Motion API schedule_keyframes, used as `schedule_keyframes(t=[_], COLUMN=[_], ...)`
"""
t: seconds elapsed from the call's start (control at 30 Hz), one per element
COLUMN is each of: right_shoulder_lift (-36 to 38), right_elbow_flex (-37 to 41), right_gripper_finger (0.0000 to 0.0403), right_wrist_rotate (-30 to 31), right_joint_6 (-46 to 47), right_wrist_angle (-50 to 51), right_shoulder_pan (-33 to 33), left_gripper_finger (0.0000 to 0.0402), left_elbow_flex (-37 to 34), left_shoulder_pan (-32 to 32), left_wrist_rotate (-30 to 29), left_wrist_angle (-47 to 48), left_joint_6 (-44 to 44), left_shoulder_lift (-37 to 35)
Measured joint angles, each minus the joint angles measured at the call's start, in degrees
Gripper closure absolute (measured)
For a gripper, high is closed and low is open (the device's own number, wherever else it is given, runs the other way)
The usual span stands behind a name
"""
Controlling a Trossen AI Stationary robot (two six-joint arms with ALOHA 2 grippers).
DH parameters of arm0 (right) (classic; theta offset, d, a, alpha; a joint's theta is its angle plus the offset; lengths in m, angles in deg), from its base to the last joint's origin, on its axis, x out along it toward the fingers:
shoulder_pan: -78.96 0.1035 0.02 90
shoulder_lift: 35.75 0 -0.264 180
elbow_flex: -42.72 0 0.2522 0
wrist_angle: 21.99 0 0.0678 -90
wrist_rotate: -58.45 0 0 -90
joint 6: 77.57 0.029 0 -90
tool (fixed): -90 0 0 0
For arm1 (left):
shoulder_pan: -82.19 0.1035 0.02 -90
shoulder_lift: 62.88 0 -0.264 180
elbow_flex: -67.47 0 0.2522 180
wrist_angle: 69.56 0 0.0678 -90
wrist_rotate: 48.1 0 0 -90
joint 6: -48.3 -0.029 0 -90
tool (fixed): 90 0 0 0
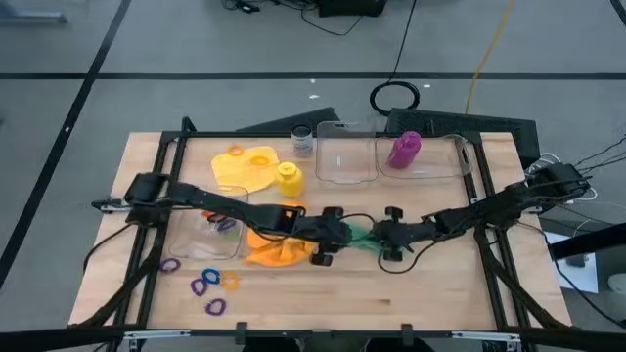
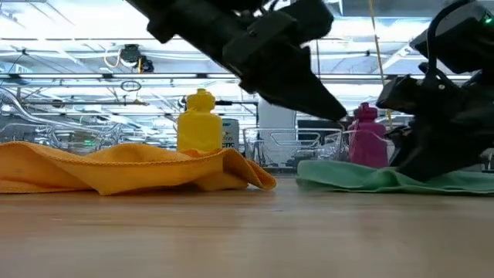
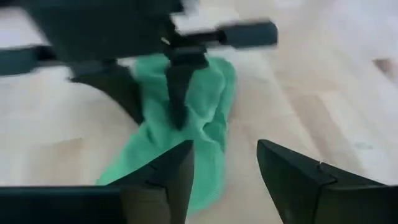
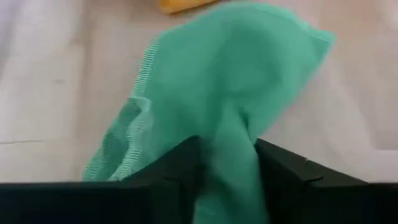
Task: Pick & Place Sports Items
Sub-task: Put the green towel into the top left transparent bin
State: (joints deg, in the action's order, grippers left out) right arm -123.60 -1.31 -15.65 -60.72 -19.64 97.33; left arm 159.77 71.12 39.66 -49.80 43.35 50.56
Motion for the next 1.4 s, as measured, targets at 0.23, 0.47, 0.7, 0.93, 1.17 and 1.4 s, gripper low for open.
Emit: schedule_keyframes(t=[0.23,0.47,0.7,0.93,1.17,1.4], right_shoulder_lift=[0.02,2.65,11.08,18.86,20.98,19.12], right_elbow_flex=[0.11,-0.21,-3.68,-8.61,-14.4,-20.6], right_gripper_finger=[0.0402,0.0389,0.04,0.0402,0.0403,0.0403], right_wrist_rotate=[2.27,2.25,3.06,9.99,10.99,1.16], right_joint_6=[-3.76,-7.55,-13.1,-19.09,-19.53,-17.27], right_wrist_angle=[-3.15,-10.56,-9.07,-5.81,-1.9,3.18], right_shoulder_pan=[-0.35,-2.09,-4.69,-9.42,-21.59,-37.62], left_gripper_finger=[0.0254,0.0254,0.0254,0.0254,0.0254,0.0254], left_elbow_flex=[0.0,0.0,-6.84,-26.77,-40.03,-41.33], left_shoulder_pan=[-1.59,-3.38,-4.02,-2.2,-0.97,-1.0], left_wrist_rotate=[-11.46,-17.97,-21.27,-19.52,-15.95,-15.84], left_wrist_angle=[10.01,22.14,25.92,4.48,-15.95,-21.32], left_joint_6=[0.98,3.26,6.44,9.01,11.77,11.36], left_shoulder_lift=[-6.13,-12.69,-22.55,-35.68,-40.64,-40.51])
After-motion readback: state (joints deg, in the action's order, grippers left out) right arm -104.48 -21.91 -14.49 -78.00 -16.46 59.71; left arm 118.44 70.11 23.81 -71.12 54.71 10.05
